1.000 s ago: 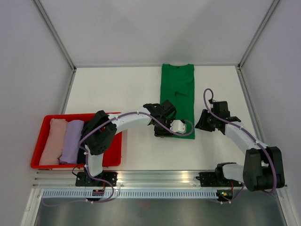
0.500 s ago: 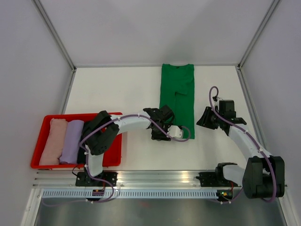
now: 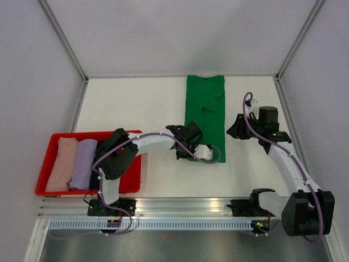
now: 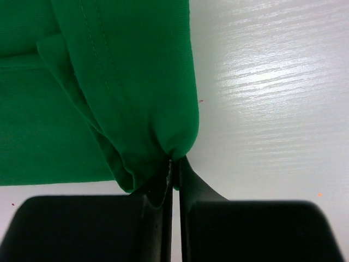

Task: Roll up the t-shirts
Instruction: Roll the tshirt

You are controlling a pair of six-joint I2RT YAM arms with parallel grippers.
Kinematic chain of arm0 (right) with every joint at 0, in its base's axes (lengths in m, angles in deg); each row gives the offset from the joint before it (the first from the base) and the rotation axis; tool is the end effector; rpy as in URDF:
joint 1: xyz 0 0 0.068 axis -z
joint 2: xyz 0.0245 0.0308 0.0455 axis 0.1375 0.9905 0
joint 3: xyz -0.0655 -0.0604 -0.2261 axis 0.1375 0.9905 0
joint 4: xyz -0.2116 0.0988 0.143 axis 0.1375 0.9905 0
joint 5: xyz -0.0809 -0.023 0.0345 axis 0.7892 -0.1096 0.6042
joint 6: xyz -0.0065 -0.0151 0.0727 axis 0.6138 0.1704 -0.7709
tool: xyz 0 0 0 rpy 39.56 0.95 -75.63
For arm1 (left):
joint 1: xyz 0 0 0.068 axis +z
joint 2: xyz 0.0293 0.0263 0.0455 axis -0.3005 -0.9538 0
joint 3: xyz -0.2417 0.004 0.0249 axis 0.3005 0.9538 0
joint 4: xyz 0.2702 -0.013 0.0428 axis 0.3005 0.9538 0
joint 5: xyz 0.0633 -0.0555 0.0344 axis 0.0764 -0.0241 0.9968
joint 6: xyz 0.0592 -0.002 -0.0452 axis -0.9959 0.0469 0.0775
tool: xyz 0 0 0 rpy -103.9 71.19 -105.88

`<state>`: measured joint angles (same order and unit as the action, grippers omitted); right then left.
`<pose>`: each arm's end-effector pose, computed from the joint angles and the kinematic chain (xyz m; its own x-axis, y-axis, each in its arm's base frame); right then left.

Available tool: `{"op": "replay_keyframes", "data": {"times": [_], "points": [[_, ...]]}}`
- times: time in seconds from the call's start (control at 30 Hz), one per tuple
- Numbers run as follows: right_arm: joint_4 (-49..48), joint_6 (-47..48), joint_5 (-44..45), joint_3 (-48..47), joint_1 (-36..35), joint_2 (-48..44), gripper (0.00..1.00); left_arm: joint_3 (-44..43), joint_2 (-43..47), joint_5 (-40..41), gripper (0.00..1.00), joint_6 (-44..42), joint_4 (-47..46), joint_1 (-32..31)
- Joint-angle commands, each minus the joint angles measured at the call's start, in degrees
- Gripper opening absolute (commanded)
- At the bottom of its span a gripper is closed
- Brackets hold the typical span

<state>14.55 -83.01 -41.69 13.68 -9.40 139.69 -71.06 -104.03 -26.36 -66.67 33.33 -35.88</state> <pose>0.2780 0.0356 0.2100 -0.7064 0.1360 -0.6946 -0.2487 0.8711 0.4234 0.2210 -0.3185 0.0980 0.2225 0.9052 -0.3620 0.9745 -0.1952 0.1109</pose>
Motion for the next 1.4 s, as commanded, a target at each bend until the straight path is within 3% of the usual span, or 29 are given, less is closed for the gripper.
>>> {"op": "replay_keyframes", "data": {"times": [0.0, 0.23, 0.3, 0.43, 0.57, 0.93, 1.07, 1.27, 1.37], "points": [[-0.91, 6.10, -1.71, 1.04, 0.09, -2.04, 0.41, 0.79, 0.11, -3.31, 0.02, 2.37, 1.46, 0.45], [-2.05, 23.58, 0.04, 5.79, -1.49, -8.54, 0.45, -0.61, 1.51, -13.15, 0.02, 3.08, 4.27, 3.17], [1.36, 29.55, 0.39, 6.85, -4.29, -9.08, 0.46, -0.97, 1.51, -14.92, 0.02, 3.08, 5.51, 3.88], [11.47, 52.27, 1.36, 7.90, -12.29, -9.87, 0.46, -1.23, 2.57, -17.47, 0.02, 2.99, 6.30, 5.81], [17.64, 65.41, 0.83, 11.58, -20.36, -10.13, 0.49, -1.76, 3.01, -19.14, 0.02, 3.34, 7.27, 7.48], [-0.10, 62.63, 13.83, 21.17, -38.56, -8.55, 0.51, -3.34, 2.13, -21.69, 0.02, 5.19, 8.32, 9.77], [-5.56, 60.34, 19.72, 23.37, -40.34, -8.64, 0.52, -3.26, 1.87, -21.34, 0.02, 4.75, 8.58, 10.21], [-7.50, 59.55, 21.40, 23.02, -40.25, -4.87, 0.52, -3.52, 1.43, -21.08, 0.02, 3.61, 8.94, 10.21], [-7.24, 59.28, 20.26, 23.20, -40.25, -2.41, 0.48, -4.05, 1.25, -21.08, 0.02, 3.34, 9.37, 10.21]]}}
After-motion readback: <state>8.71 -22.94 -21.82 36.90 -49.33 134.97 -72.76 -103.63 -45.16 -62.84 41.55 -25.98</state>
